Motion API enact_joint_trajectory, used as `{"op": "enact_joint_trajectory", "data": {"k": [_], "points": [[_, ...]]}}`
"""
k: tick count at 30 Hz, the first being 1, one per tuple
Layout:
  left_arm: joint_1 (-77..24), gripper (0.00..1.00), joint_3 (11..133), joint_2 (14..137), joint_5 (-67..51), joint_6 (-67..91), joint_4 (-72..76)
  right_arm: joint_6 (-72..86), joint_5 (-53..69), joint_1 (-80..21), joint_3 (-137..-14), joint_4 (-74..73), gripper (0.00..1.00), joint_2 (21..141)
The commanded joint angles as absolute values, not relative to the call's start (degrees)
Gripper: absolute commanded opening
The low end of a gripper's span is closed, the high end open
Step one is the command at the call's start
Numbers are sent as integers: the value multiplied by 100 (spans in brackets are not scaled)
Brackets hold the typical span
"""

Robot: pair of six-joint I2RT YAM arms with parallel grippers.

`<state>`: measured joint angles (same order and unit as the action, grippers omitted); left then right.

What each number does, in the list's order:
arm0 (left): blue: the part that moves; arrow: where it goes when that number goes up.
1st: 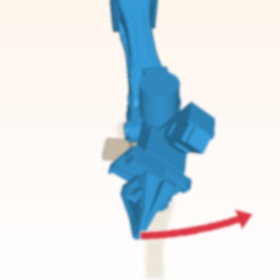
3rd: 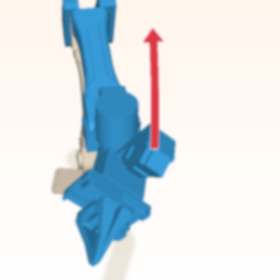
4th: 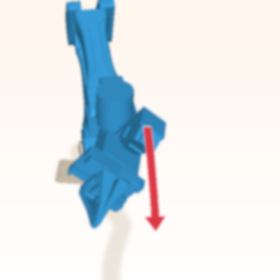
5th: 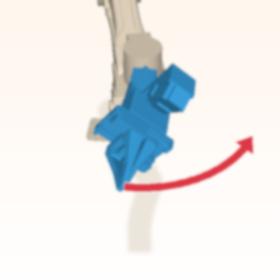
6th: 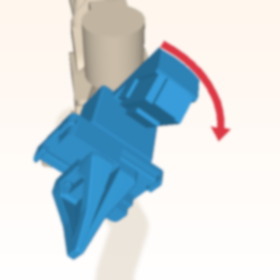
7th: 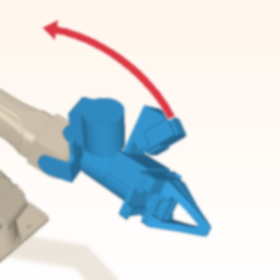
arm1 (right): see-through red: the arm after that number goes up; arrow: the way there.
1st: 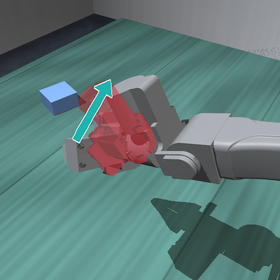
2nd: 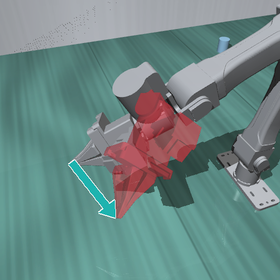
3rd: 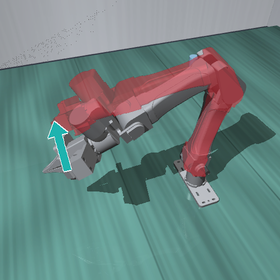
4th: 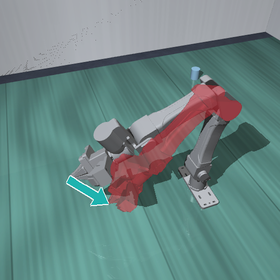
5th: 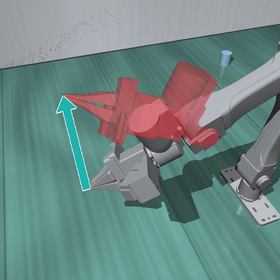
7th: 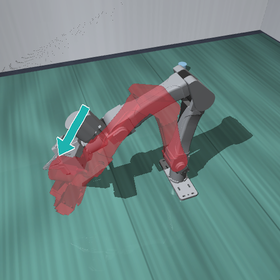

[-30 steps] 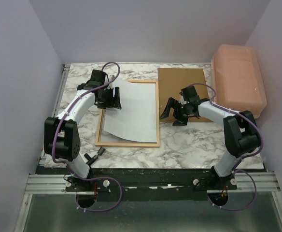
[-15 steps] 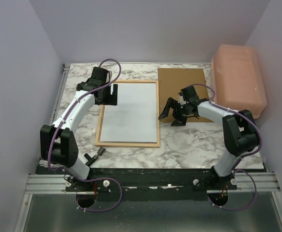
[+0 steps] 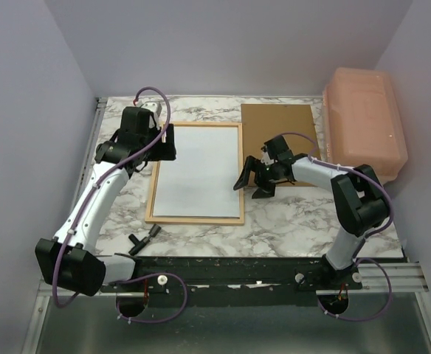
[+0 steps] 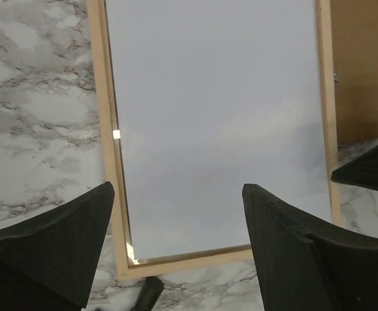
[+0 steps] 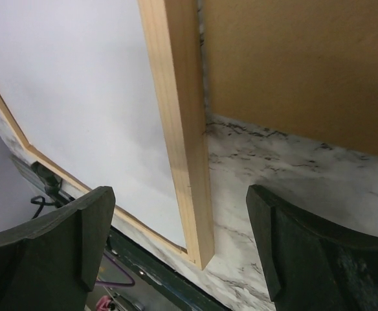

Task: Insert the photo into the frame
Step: Place the photo in the photo frame, then adjust the photo frame item on the photo frame.

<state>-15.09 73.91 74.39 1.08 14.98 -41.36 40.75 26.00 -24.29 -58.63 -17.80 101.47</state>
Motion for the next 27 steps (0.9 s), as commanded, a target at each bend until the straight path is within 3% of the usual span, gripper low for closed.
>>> {"op": "enact_joint_trajectory", "data": {"k": [1,9,19,23,27], "points": [[-1529,83,7019,7076,-859,1846,-3826,4052,2454,-2791,-5827,-2049,89,10229],[-1538,83,6475,6806,-1310,2101,-3644,3970,1986,-3511,-5643,-2486,83,10176],[-1725,82,5573,6660,-1548,2043,-3634,3672,1556,-3884,-5391,-2898,90,9729],[-2022,70,5130,6610,-1699,2219,-3421,3710,1526,-3889,-5182,-2868,90,9616],[-2501,50,4824,6710,-1767,2450,-3200,3951,1644,-3885,-4986,-2694,89,9633]]}}
